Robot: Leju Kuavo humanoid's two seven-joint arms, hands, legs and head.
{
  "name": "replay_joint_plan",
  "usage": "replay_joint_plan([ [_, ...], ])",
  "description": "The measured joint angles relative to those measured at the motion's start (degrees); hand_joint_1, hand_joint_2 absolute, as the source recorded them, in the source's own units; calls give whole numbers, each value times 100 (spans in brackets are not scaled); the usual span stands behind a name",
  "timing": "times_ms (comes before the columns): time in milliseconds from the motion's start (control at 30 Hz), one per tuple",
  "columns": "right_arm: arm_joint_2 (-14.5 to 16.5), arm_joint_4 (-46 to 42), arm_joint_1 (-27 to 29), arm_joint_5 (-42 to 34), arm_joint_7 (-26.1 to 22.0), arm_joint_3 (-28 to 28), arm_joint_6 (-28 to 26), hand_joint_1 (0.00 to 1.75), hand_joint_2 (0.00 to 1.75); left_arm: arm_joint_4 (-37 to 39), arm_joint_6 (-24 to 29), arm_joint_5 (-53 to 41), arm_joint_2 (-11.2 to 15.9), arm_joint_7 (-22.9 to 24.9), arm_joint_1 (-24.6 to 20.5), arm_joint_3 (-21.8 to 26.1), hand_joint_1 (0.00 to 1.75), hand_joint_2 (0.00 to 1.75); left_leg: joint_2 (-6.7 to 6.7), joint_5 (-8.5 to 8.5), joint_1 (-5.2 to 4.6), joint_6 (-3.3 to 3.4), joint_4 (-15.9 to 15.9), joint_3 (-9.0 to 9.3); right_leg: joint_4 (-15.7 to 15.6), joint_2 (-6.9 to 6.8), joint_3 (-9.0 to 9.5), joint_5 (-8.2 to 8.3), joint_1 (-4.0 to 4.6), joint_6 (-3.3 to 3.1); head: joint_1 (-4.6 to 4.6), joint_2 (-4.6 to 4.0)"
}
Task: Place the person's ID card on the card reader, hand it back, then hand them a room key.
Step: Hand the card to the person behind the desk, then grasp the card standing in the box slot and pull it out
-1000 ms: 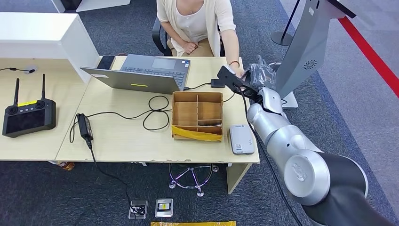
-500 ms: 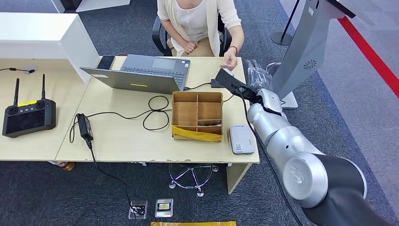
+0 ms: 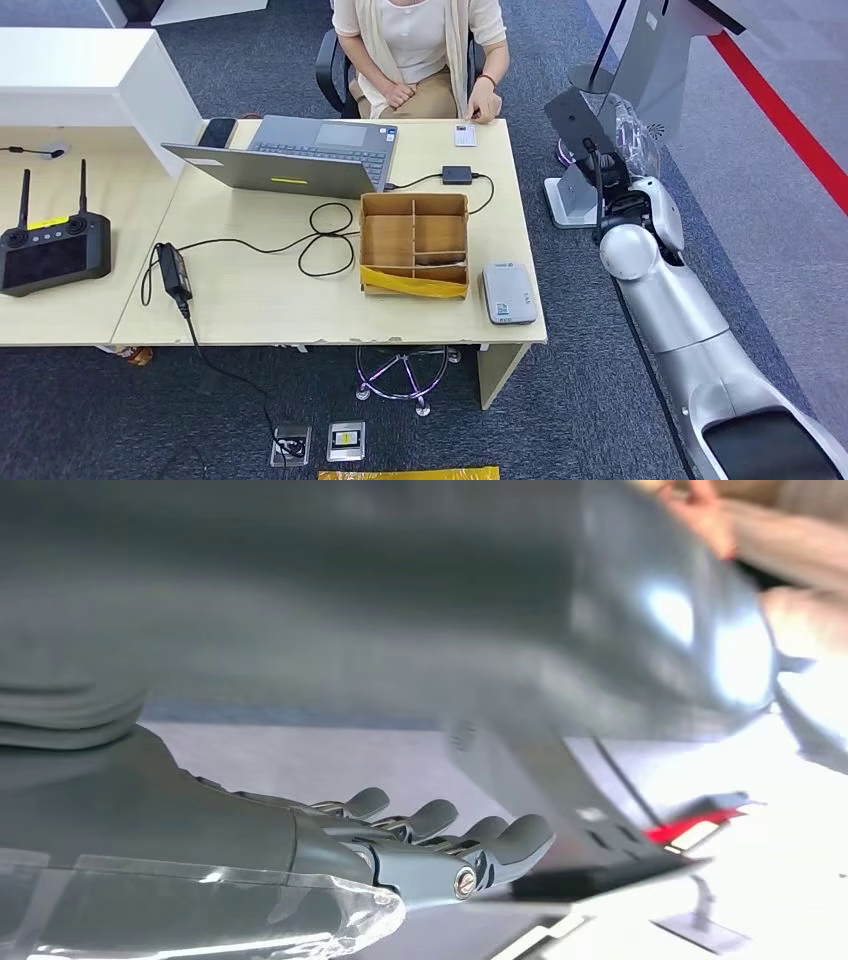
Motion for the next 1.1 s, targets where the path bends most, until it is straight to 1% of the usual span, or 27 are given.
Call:
replay_joint_plan([
  [133,-457,-1080,242,-111,227,706,-210,0,0,2,1,43,10,-29,64,-1,0,0,-42,7,2,-2,-1,-11,0,-37,4,-3,2,-4,2,0],
  [233,-747,-1641,338,-191,286,1088,-363,0,0,2,1,76,22,-50,71,-1,0,0,-50,8,1,-2,-1,-12,0,-46,6,-3,2,-3,3,0],
  [433,-1168,-2421,477,-358,231,1606,-602,0,0,2,4,175,40,-94,83,-1,0,0,-52,8,1,-2,-1,-13,-1,-55,8,-4,2,-3,2,0],
  [567,-1309,-2743,551,-439,179,1871,-616,0,175,2,23,235,44,-126,97,-1,0,0,-52,8,2,-2,-1,-14,0,-58,7,-4,2,-3,2,0],
  [700,-1339,-2875,582,-594,36,2167,-632,0,175,2,72,369,44,-231,111,-1,0,0,-53,8,3,-3,-3,-15,0,-61,7,-5,4,-3,1,0],
  [800,-1337,-2891,592,-574,-7,2423,-673,0,175,2,92,431,44,-261,118,-1,0,0,-55,9,4,-3,-4,-18,0,-64,8,-6,4,-3,2,0],
  [1100,-1246,-2776,552,291,100,3239,-692,0,175,2,100,492,42,-244,123,-1,0,0,-73,10,4,-3,-4,-27,1,-71,7,-8,4,-4,2,0],
])
